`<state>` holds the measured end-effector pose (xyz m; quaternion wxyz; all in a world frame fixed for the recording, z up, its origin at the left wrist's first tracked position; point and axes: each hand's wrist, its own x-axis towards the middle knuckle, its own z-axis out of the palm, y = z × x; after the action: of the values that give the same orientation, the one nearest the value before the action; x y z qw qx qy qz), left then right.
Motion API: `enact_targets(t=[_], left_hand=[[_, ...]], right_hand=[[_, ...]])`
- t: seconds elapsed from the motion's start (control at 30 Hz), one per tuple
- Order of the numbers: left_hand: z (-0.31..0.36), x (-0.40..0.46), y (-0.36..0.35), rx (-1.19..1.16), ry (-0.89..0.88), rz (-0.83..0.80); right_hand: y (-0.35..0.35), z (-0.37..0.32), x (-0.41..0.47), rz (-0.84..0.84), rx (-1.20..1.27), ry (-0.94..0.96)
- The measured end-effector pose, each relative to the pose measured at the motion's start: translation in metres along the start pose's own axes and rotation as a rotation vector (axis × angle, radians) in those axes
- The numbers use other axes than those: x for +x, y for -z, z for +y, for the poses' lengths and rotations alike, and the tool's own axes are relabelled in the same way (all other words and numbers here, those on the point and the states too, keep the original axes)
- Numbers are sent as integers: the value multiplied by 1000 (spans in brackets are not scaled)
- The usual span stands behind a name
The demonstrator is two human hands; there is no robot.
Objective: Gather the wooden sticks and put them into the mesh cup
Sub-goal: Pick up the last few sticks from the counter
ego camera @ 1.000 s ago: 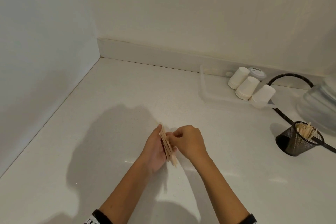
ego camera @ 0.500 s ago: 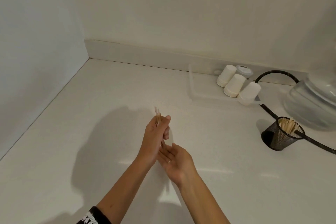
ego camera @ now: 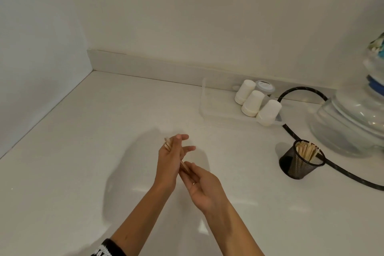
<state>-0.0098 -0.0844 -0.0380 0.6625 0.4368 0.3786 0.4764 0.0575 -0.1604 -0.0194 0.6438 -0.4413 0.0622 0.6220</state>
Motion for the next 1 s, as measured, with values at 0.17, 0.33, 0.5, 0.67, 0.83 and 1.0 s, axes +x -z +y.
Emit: enact_targets(t=[0.17,0.33,0.5,0.67,0.83,1.0], left_hand=[[-10,-8,-20,-99,10,32],[-24,-18,-41,-230,74,-22],[-32,-25,-64,-132,-51,114],[-52,-34,-87,273,-153,98],[-75,-45,-111,578,-220,87],[-87,-49,-132,697,-163,32]], right_hand=[[27,-19,-6,-16,-106,85],[53,-40,-12,-17,-264,240],[79,-70,-19,88,-528,488],[103,-92,-26,99,-608,595],[127,-112,-30,124,-644,685],[140,-151,-41,115,-974,806]])
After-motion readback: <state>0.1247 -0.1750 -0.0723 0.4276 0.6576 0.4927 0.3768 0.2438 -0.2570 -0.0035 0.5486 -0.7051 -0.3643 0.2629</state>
